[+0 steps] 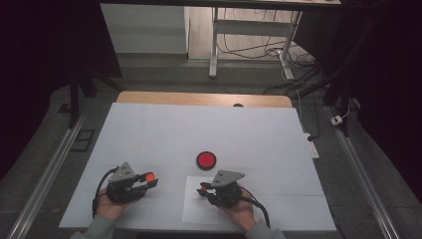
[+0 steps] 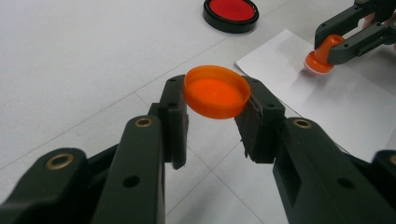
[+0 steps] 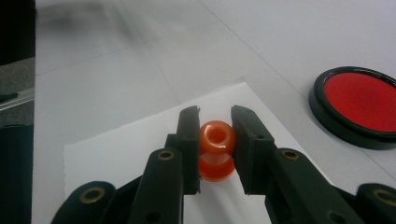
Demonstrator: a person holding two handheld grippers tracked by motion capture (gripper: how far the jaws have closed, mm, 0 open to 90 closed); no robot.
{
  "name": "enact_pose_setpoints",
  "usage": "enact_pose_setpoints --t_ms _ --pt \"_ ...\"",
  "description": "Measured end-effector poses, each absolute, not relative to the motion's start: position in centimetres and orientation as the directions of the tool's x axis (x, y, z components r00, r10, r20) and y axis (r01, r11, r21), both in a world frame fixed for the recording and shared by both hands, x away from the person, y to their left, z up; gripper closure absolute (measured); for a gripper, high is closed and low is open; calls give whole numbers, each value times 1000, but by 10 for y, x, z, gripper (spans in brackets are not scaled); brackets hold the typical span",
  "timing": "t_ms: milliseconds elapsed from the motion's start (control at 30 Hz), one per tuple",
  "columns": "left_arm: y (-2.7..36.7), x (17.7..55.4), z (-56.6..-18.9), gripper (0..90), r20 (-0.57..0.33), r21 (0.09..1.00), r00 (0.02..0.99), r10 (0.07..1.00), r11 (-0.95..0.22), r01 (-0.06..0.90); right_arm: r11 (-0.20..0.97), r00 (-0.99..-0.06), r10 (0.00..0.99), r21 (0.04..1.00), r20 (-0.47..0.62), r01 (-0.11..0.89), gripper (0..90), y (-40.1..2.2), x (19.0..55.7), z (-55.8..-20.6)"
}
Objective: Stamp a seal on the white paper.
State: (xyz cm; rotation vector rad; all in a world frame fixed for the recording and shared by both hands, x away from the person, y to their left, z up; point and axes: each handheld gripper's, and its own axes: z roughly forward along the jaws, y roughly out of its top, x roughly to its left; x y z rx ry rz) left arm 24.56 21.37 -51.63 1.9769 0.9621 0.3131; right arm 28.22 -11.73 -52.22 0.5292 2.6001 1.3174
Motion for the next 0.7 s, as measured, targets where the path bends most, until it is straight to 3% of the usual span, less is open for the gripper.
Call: enact_pose_setpoints --t_ms 700 --pt "213 246 -517 644 -143 805 668 730 -306 508 567 -925 378 797 -29 206 727 -117 281 -532"
